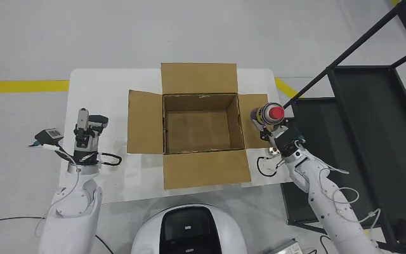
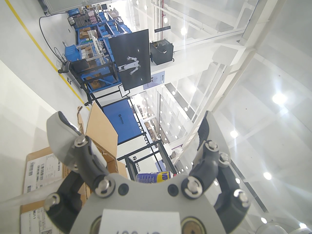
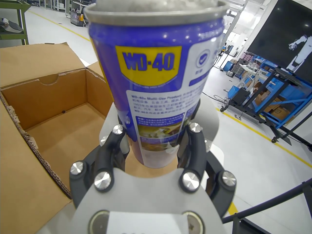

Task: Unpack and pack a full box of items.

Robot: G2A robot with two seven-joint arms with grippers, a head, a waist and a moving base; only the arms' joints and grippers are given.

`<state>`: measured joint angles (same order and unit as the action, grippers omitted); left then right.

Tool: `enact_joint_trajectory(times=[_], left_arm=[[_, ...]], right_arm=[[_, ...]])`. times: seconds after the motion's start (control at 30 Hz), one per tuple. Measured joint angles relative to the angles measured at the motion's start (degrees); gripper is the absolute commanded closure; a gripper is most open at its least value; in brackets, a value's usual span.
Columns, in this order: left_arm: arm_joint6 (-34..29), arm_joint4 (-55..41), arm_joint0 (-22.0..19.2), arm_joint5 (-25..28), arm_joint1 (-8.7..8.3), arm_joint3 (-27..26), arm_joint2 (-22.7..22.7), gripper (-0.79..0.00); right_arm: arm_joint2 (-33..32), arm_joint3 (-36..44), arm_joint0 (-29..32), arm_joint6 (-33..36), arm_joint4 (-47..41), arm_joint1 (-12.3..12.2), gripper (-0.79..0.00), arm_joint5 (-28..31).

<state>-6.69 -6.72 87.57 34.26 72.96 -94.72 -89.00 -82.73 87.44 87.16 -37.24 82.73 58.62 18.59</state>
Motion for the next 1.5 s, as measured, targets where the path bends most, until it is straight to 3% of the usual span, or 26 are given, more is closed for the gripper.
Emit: enact_joint_trajectory(times=[0.2, 0.3, 0.57, 0.73, 0.93, 1.23, 1.3, 1.33, 1.37, 1.5], left_arm=[[0.0, 0.0, 0.0, 0.0, 0.0, 0.0, 0.0, -0.785], [0.0, 0.0, 0.0, 0.0, 0.0, 0.0, 0.0, -0.785], [0.0, 0.0, 0.0, 0.0, 0.0, 0.0, 0.0, -0.785], [0.0, 0.0, 0.0, 0.0, 0.0, 0.0, 0.0, -0.785], [0.0, 0.0, 0.0, 0.0, 0.0, 0.0, 0.0, -0.785], [0.0, 0.0, 0.0, 0.0, 0.0, 0.0, 0.0, -0.785], [0.0, 0.0, 0.0, 0.0, 0.0, 0.0, 0.0, -0.785], [0.0, 0.0, 0.0, 0.0, 0.0, 0.0, 0.0, -0.785], [0.0, 0.0, 0.0, 0.0, 0.0, 0.0, 0.0, -0.785], [0.0, 0.0, 0.0, 0.0, 0.0, 0.0, 0.0, -0.785]], right_arm=[[0.05, 0.16, -0.04, 0.26, 0.14, 0.0, 0.0, 0.01], [-0.09, 2.91, -1.24, 4.6, 2.58, -0.13, 0.0, 0.63], [0.35, 15.37, -7.18, 29.73, 12.57, -0.8, 0.0, 7.36], [6.19, 18.23, -12.68, 45.6, 18.14, -0.38, 0.0, 13.29], [17.52, 14.17, -20.74, 57.65, 20.89, 1.54, 0.0, 16.91], [31.48, 0.07, -33.96, 65.97, 20.68, 6.12, 0.0, 14.37], [33.78, -3.12, -36.15, 67.83, 20.59, 7.11, -0.274, 14.32], [35.13, -5.19, -37.46, 68.75, 20.02, 7.79, -0.754, 14.32], [36.01, -6.66, -38.36, 69.21, 19.38, 8.28, -0.785, 14.36], [38.48, -11.73, -41.33, 69.17, 17.09, 10.01, -0.785, 13.65]])
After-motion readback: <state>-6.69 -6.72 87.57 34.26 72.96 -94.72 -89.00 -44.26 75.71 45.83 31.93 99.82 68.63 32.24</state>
